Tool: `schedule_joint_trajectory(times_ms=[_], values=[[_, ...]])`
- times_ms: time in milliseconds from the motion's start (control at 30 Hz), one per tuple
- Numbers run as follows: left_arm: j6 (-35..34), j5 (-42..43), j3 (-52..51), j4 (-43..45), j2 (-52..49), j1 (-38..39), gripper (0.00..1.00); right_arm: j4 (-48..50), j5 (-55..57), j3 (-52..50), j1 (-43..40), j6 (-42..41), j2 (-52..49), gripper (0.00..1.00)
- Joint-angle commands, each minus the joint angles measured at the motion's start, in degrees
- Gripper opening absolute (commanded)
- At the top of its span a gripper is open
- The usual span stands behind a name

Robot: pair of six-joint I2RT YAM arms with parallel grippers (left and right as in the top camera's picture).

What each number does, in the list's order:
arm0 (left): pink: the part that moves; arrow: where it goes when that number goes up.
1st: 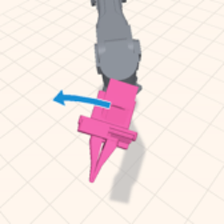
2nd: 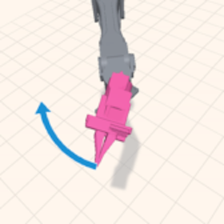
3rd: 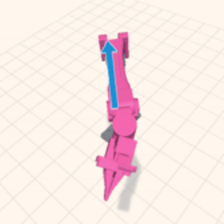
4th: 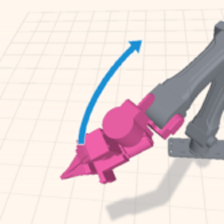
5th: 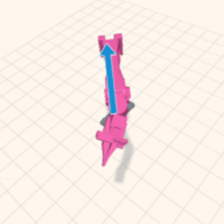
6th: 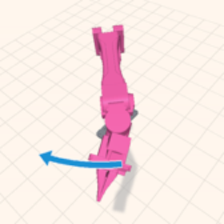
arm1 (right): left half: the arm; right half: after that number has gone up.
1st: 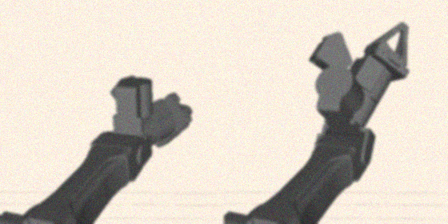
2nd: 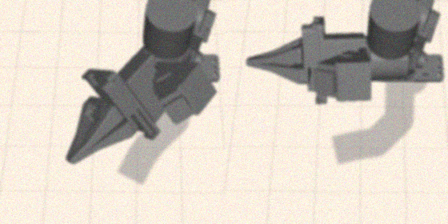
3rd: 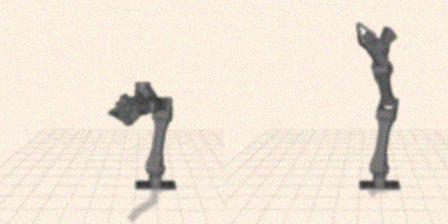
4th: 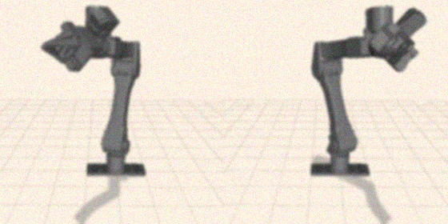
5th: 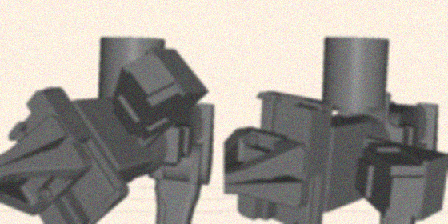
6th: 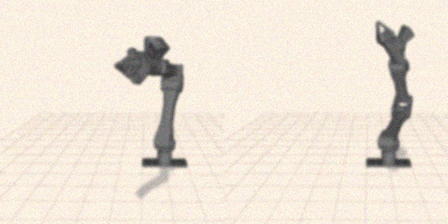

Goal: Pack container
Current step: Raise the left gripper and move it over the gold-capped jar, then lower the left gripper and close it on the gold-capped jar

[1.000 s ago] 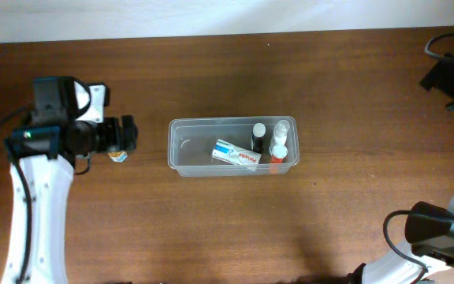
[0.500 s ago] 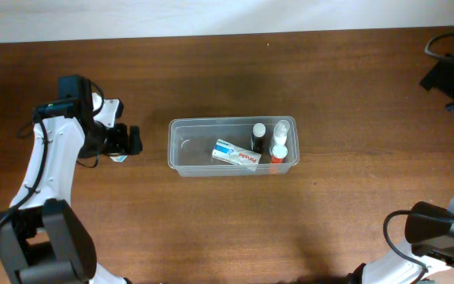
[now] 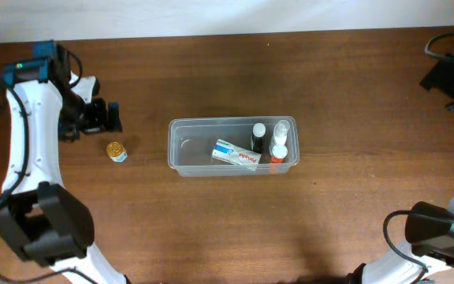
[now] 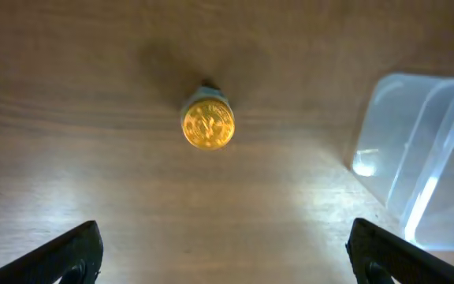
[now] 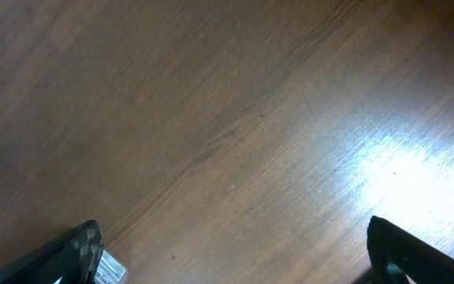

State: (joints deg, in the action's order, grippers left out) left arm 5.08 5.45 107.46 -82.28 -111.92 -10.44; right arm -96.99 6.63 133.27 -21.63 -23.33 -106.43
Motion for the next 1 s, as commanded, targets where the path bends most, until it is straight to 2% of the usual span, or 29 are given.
schedule_joint_trajectory(times_ms=[0, 200, 367, 567, 967], values=[[-0.72, -1.84, 1.46, -0.44, -5.97, -0.22, 0.99, -0.31, 0.52, 0.28, -0.2, 0.42, 0.22, 0.98], [-0.2, -1.66, 1.46, 2.36, -10.84, -0.22, 0.99, -0.31, 0.52, 0.28, -0.2, 0.42, 0.22, 0.98], [4.98, -1.66, 1.44, 4.55, -11.74, 0.11, 1.0, -0.31, 0.52, 0.28, -0.2, 0.42, 0.22, 0.98], [7.56, -1.88, 0.83, 4.31, -11.85, 1.01, 0.99, -0.31, 0.52, 0.28, -0.2, 0.42, 0.22, 0.98], [8.7, -2.16, -9.92, 8.41, -11.89, 1.81, 0.99, -0.31, 0.52, 0.28, -0.2, 0.42, 0.22, 0.98]])
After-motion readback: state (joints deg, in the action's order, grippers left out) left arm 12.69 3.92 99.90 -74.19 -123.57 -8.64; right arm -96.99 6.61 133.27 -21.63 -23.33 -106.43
